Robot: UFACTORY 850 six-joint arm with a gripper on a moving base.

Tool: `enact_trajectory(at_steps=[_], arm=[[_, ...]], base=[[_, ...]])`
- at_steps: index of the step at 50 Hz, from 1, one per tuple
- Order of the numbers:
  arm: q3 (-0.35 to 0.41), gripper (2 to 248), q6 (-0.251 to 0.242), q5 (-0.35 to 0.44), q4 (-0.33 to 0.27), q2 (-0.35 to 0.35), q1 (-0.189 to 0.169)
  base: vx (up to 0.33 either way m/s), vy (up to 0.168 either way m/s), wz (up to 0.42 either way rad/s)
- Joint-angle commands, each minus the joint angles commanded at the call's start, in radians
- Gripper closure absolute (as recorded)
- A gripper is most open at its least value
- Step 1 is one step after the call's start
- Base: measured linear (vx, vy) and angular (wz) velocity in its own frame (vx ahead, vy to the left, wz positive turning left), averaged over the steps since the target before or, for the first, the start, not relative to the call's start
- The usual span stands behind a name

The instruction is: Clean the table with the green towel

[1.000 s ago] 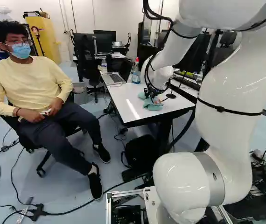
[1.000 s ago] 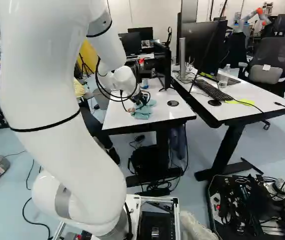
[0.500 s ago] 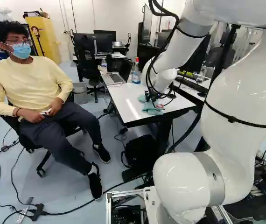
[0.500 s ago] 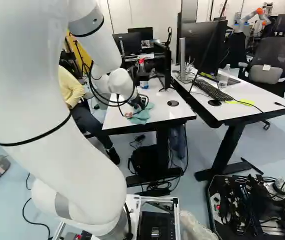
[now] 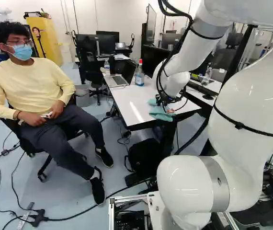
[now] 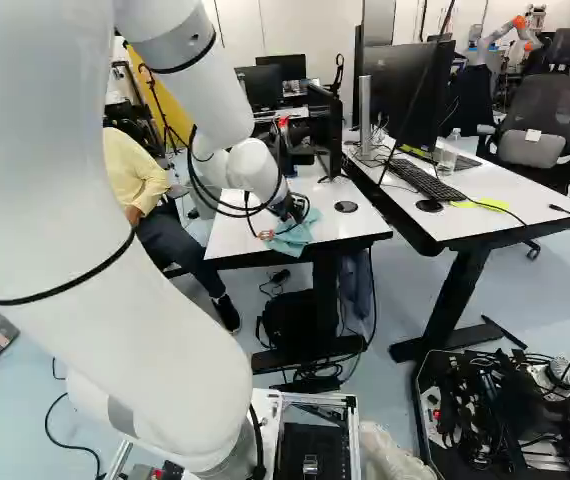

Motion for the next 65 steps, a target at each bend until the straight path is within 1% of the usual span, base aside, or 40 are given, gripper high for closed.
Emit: enact_trajectory(at_steps=[19,27,31,41,65], arm=[[-0.057,194,0.000,0.000,0.000,-0.054,-0.062],[-0.099,194,0.000,0.000,0.000,-0.092,-0.078],[-0.118,194,0.000,0.000,0.000,-0.110,-0.079],[-0.166,194,0.000,0.000,0.000,-0.152,-0.065],[-0.255,194,0.000,0.000,0.000,-0.229,0.002]], base=[[0.000,0.000,0.000],[0.000,0.000,0.000],[0.000,0.000,0.000],[0.000,0.000,0.000],[0.000,0.000,0.000]])
